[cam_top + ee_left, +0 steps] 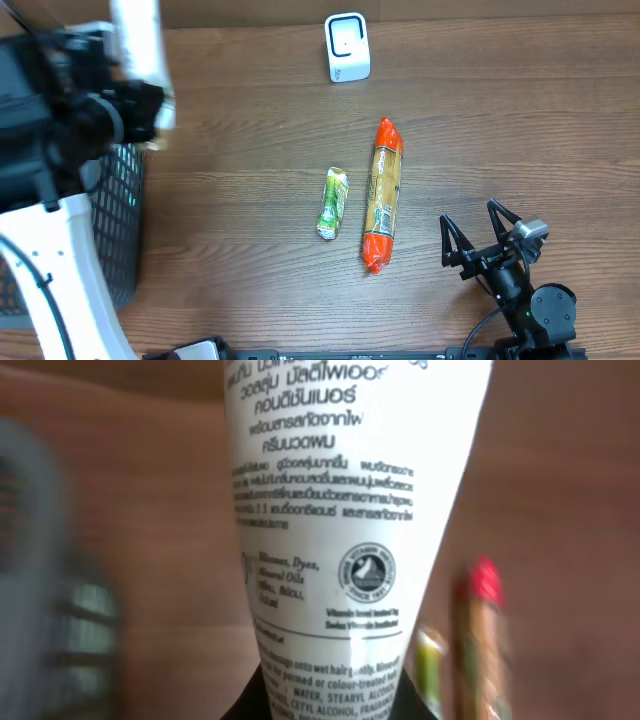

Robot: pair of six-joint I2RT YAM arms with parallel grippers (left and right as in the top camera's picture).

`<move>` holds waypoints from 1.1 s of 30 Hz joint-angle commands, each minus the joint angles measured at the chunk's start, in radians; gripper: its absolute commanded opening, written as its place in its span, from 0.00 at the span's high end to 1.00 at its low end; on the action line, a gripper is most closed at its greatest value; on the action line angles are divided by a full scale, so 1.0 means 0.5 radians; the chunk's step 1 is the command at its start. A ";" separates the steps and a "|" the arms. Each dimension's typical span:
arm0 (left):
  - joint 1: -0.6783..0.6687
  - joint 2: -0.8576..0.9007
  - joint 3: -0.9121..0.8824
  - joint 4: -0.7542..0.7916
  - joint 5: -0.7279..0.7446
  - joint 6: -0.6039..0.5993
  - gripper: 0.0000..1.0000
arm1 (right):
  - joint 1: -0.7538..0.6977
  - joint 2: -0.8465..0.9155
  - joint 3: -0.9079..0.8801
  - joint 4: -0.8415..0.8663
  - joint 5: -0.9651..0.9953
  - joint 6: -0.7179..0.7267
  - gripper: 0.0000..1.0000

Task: Scan the item barcode
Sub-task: 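Lift the white tube out and place it left of the green pouch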

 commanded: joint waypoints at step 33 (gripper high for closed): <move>-1.004 0.696 -1.444 0.883 -0.093 -0.512 0.93 | -0.002 -0.018 -0.021 0.010 0.019 -0.008 0.00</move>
